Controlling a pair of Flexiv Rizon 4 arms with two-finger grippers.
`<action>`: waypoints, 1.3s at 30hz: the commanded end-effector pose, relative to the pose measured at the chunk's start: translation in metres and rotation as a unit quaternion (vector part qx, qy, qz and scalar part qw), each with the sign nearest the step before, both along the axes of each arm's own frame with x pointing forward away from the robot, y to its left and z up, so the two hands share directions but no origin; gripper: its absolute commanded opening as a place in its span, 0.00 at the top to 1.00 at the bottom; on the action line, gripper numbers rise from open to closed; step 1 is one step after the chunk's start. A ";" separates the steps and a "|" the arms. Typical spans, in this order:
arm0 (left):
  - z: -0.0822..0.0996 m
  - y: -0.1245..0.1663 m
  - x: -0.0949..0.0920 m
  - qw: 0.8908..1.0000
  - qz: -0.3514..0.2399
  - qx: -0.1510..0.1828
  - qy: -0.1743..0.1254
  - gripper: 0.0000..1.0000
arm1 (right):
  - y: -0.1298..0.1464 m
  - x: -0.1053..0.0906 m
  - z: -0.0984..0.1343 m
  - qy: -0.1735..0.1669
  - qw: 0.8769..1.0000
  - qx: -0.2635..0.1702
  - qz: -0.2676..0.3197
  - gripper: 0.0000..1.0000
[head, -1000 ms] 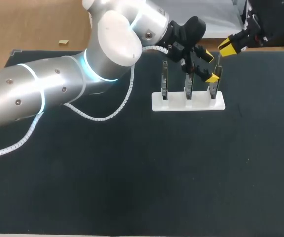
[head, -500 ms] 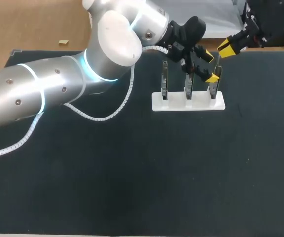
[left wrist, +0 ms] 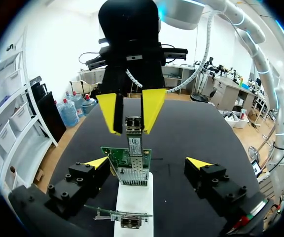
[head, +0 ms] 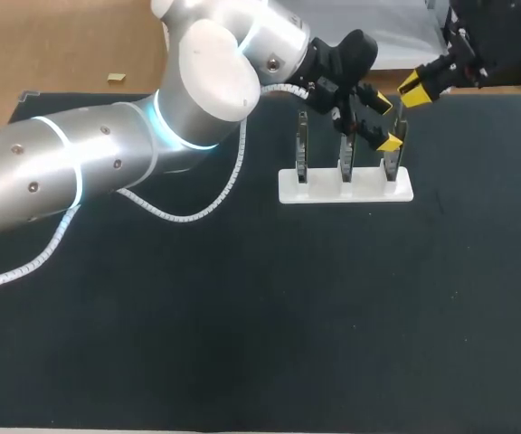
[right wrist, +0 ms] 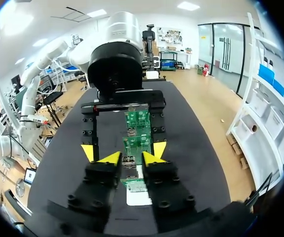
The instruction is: Pick up the optical module with the left hand, and insert it into the network port with the right hand.
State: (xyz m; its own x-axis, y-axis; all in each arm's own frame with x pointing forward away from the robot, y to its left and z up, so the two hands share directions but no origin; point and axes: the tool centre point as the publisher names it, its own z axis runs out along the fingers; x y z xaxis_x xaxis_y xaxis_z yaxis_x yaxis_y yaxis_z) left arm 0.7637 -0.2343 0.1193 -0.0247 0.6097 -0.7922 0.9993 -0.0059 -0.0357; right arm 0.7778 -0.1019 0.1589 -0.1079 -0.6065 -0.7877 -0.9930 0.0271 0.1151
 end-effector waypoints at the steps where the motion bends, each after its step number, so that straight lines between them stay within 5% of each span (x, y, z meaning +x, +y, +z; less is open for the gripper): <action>1: 0.001 -0.001 0.002 1.000 -0.001 0.003 0.002 0.00 | 0.000 -0.002 0.001 -0.005 1.000 0.002 -0.006 0.00; 16: 0.001 -0.001 0.002 1.000 -0.001 0.003 0.002 0.00 | -0.010 0.004 0.028 -0.007 0.999 0.046 -0.020 0.00; 18: 0.001 -0.001 0.002 1.000 -0.001 0.003 0.002 0.00 | -0.011 0.005 0.029 -0.010 0.999 0.047 -0.020 0.81; 19: 0.001 -0.001 0.002 1.000 -0.001 0.003 0.002 0.00 | -0.010 0.005 0.029 -0.014 0.999 0.044 -0.016 1.00; 39: 0.001 -0.001 0.002 1.000 -0.001 0.003 0.002 0.00 | 0.007 0.007 0.017 -0.023 0.999 0.040 -0.004 1.00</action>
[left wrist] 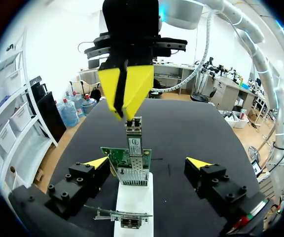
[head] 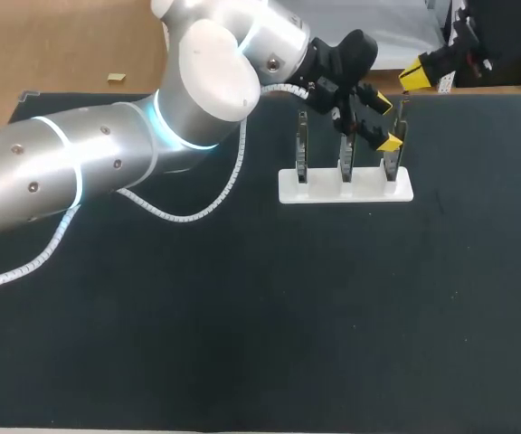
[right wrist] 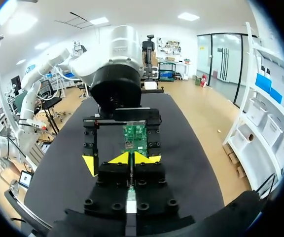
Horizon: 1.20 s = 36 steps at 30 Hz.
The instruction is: Pick up the optical module with the left hand, and insert it into the network port with the right hand.
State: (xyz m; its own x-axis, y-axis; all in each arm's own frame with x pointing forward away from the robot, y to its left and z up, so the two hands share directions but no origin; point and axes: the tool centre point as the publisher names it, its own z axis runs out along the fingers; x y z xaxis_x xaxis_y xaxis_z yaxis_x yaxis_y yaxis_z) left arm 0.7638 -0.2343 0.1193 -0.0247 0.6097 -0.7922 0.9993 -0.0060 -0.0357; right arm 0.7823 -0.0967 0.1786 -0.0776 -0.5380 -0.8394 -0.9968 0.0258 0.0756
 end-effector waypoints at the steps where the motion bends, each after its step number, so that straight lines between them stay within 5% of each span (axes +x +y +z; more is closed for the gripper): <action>1: 0.001 -0.001 0.002 1.000 -0.001 0.003 0.002 0.00 | 0.002 0.002 -0.003 -0.002 1.000 -0.001 0.000 1.00; 36: 0.001 -0.001 0.002 1.000 -0.001 0.003 0.002 0.00 | -0.003 -0.003 -0.038 0.044 0.999 -0.030 -0.006 1.00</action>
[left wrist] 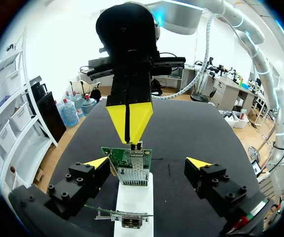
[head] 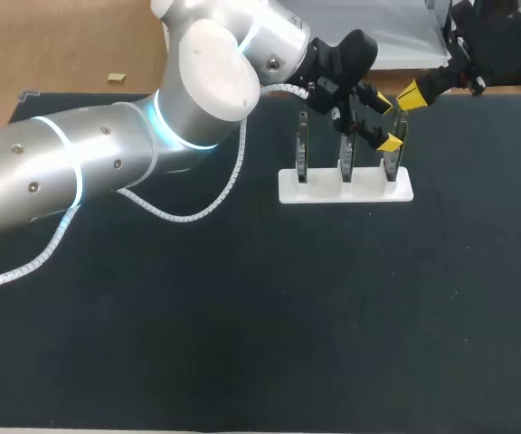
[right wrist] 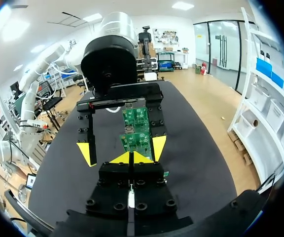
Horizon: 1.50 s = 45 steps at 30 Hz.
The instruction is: Pick up the optical module with the left hand, and insert it into the network port with the right hand.
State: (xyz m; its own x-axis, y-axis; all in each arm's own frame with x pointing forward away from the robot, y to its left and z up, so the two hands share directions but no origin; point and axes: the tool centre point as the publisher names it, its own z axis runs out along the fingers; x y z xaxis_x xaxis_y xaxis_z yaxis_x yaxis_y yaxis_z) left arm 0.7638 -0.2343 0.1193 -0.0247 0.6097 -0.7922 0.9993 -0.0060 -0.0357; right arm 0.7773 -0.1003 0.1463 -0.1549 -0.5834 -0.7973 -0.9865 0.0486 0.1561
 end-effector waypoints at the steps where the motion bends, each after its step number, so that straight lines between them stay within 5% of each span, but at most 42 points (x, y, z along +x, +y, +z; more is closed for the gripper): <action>1: 0.001 -0.001 0.002 1.000 -0.001 0.003 0.002 0.00 | 0.000 0.002 -0.006 0.003 1.000 -0.001 0.002 1.00; 31: 0.001 -0.001 0.002 1.000 0.000 0.003 0.001 0.00 | 0.002 0.003 -0.003 -0.004 1.000 0.004 -0.006 1.00; 45: 0.025 0.016 0.009 0.999 0.018 0.002 -0.039 0.00 | -0.001 0.006 0.025 -0.047 0.998 0.040 -0.025 1.00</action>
